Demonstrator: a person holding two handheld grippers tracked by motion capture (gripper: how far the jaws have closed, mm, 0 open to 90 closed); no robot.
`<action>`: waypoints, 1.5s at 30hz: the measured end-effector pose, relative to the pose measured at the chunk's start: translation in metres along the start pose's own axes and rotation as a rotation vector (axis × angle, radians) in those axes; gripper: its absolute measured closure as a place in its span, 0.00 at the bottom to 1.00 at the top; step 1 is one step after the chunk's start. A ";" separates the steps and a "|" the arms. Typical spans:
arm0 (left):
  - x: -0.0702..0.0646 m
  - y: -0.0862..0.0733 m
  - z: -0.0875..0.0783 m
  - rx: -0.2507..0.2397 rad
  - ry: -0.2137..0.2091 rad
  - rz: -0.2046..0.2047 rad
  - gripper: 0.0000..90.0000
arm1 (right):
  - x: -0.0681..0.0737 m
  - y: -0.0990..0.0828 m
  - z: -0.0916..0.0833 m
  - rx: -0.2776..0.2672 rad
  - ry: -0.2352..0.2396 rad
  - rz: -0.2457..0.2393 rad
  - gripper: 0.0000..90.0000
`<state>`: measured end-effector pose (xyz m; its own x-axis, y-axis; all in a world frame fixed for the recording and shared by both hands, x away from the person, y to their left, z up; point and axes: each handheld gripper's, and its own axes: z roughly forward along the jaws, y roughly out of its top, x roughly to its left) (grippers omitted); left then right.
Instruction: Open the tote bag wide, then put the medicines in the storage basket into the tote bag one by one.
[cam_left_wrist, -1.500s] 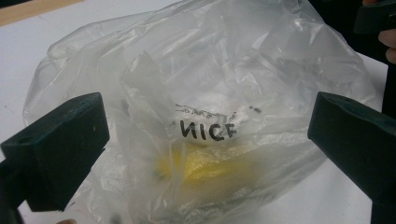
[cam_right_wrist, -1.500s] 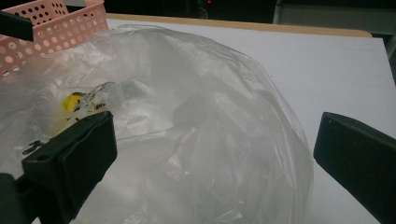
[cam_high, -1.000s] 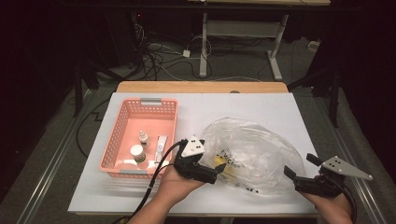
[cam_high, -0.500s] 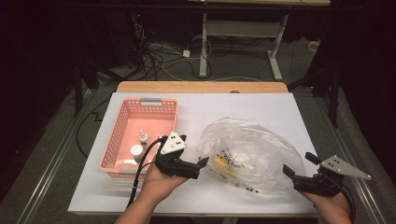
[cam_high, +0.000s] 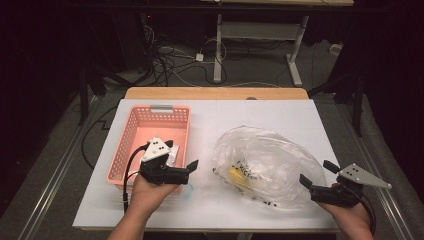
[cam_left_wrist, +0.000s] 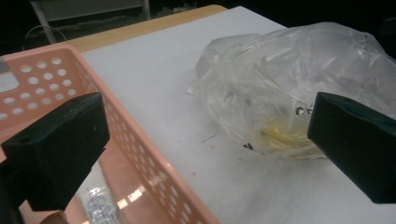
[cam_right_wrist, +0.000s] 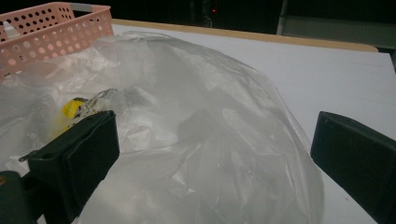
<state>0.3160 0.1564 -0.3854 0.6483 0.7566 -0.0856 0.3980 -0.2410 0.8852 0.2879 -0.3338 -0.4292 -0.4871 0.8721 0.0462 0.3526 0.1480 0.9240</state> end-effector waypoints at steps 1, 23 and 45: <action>0.003 -0.001 -0.002 0.001 0.009 -0.003 0.00 | 0.000 0.000 0.000 0.001 0.000 -0.005 0.02; 0.056 -0.016 -0.020 0.008 0.122 -0.106 0.00 | -0.002 0.000 -0.004 -0.009 -0.008 -0.018 0.02; 0.057 0.012 0.024 0.287 0.087 -0.096 0.17 | -0.004 0.000 -0.010 -0.026 -0.009 -0.011 0.02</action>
<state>0.3730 0.1823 -0.3904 0.5455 0.8306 -0.1122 0.6302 -0.3181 0.7083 0.2824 -0.3421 -0.4256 -0.4835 0.8747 0.0329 0.3260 0.1450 0.9342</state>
